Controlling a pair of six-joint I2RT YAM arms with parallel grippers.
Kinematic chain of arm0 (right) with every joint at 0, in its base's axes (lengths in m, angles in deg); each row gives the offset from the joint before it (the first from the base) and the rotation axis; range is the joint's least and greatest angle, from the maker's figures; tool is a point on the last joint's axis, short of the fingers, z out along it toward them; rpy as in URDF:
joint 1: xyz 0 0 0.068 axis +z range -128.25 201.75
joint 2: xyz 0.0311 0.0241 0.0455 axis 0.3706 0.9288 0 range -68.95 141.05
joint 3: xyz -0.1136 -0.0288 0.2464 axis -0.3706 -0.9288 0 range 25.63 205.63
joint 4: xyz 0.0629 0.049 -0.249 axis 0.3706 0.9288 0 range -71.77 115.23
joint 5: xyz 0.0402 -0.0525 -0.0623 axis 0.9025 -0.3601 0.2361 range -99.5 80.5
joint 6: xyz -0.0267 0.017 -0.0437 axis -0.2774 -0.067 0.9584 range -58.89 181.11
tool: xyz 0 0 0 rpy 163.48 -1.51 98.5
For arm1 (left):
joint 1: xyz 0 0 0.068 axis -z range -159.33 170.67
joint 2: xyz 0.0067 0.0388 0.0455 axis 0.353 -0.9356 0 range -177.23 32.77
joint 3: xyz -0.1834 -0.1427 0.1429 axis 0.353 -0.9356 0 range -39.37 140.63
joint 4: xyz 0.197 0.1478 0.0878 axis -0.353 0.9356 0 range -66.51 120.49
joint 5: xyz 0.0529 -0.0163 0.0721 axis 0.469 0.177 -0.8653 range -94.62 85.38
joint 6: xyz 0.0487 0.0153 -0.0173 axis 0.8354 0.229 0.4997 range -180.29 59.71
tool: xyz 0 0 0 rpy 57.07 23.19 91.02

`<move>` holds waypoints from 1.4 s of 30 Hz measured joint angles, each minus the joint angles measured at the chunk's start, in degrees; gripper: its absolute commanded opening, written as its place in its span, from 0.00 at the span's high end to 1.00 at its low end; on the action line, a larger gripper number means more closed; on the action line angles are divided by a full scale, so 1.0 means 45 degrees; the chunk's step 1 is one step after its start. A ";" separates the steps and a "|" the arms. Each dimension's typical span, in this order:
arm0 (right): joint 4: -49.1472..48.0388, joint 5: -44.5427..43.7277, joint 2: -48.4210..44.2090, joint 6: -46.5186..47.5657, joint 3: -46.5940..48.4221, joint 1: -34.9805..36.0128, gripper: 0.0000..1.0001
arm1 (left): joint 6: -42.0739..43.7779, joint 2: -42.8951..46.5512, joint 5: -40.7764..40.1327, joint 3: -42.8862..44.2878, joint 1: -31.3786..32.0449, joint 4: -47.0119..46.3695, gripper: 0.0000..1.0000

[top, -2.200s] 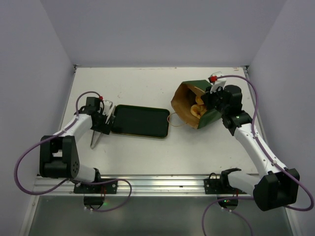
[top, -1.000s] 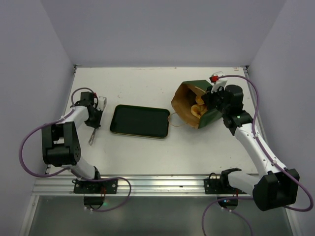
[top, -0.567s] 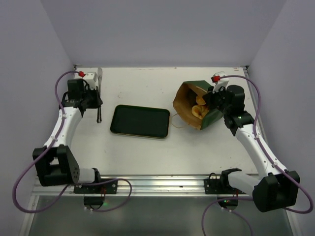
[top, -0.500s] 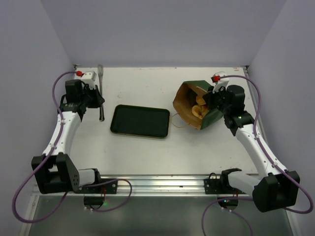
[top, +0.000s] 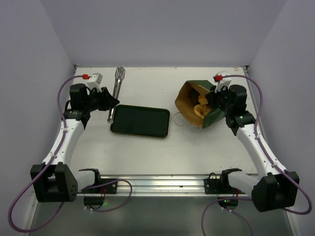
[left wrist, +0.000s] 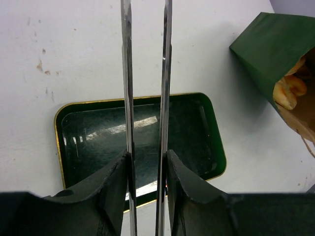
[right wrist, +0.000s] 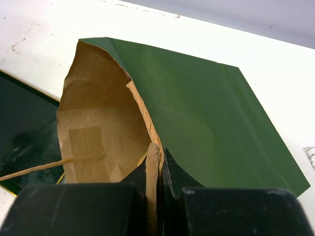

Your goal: Take the fake bread out of the paper bag

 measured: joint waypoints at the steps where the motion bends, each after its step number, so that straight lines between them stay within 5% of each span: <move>1: 0.0000 -0.0005 0.0000 0.0000 0.0000 -0.0024 1.00 | -0.0092 0.0073 0.0015 0.0000 0.0068 -0.0073 0.61; 23: 0.0000 0.0126 -0.0136 0.1146 -0.0015 -0.0219 1.00 | -0.0379 0.1253 -0.0695 0.0622 0.3473 0.0034 0.65; 33: -0.0005 0.0408 -0.0262 0.3361 -0.0656 -0.0248 1.00 | -0.1234 0.4459 0.0010 -0.1156 0.5032 0.0427 0.66; 42: -0.0015 0.1035 -0.0330 0.3988 -0.0962 -0.0257 1.00 | -0.2788 0.5022 0.0233 -0.2574 0.6353 0.0379 0.66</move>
